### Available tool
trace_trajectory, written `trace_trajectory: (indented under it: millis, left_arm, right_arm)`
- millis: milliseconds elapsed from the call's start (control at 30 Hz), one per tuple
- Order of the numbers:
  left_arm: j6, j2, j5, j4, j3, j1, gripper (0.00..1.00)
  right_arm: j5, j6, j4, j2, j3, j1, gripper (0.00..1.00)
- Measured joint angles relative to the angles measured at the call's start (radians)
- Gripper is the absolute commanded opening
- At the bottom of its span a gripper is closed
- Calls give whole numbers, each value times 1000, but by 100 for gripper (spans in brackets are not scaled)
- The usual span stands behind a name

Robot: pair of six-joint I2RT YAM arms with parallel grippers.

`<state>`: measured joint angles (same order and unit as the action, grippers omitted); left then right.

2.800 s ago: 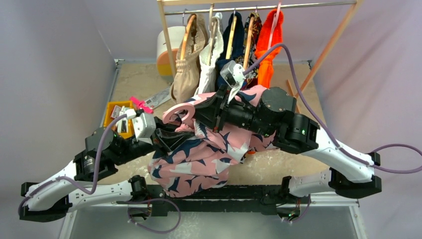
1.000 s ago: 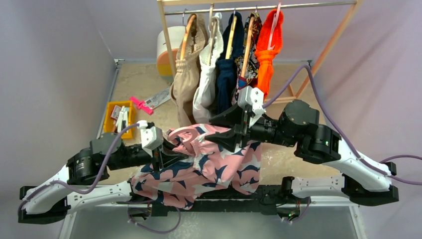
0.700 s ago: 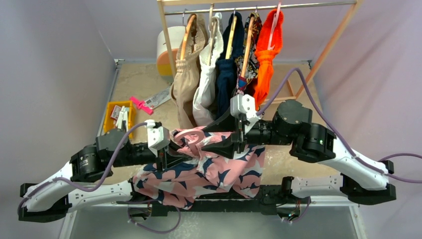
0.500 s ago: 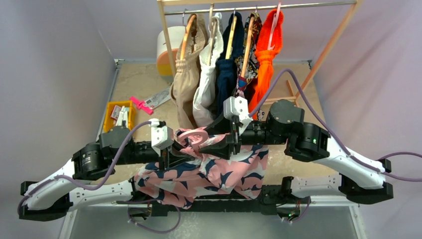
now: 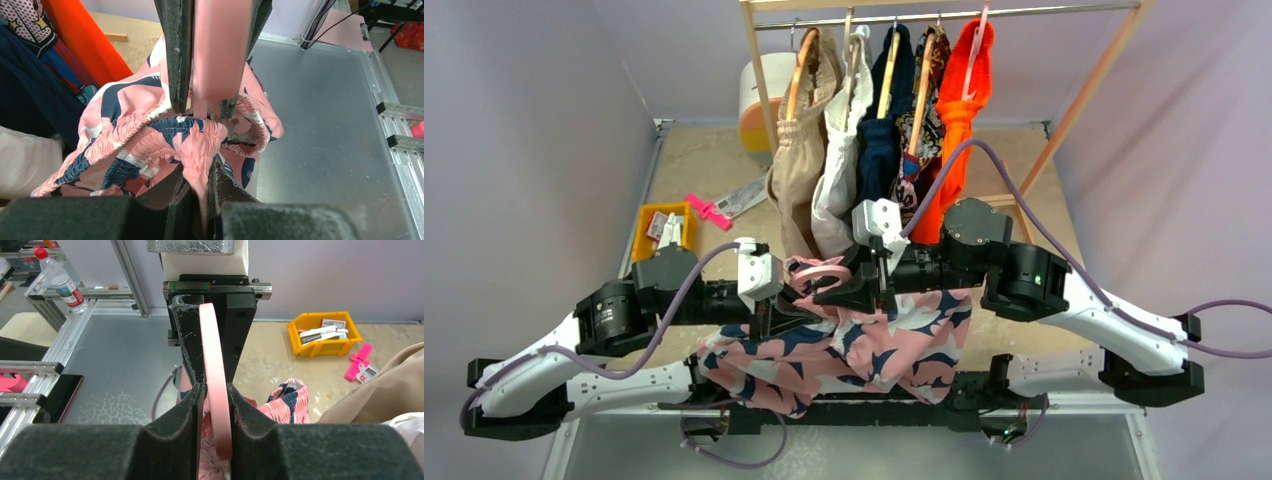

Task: Place the shorts on the hanger
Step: Hang the shorts on the hanger.

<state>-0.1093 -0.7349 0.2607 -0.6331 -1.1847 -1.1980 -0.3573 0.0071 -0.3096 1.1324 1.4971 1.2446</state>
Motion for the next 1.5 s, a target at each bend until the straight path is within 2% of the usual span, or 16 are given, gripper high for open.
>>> trace_trajectory:
  millis: [100,233,367,500,600,733,767,900,967,1200,1500]
  left_arm:
    - [2,-6,5,-3,-7,0,0]
    - [10,-7,13,-5,-9,0,0]
    - [16,-7,12,-5,-9,0,0]
    - [17,-7,12,-5,-9,0,0]
    - [18,-7,14,-6,-9,0,0]
    - [18,-7,22,-6,-9,0,0]
    - [17,-7,22,-6,-9,0,5]
    - [17,-3,6,-4,-9,0,35]
    - [17,5,-11,-5,-9,0,42]
    - [12,97,-99,2,-10,0,58]
    - [6,148,-193,29,-135,0,62]
  right_arm:
    - [-1,1,-2,1,0,0,13]
    - [-1,1,-4,0,0,0,24]
    - [-1,1,-21,0,0,0,27]
    - [-1,1,-48,0,0,0,17]
    - [0,2,-53,0,0,0,2]
    - [0,0,-50,0,0,0,0]
    - [1,0,-49,0,0,0,0]
    - [31,2,-35,-11,-12,0,0]
    - [52,8,-25,-36,-36,0,0]
    - [127,19,18,-169,-82,0,0]
    - [181,16,68,-175,-14,0,0]
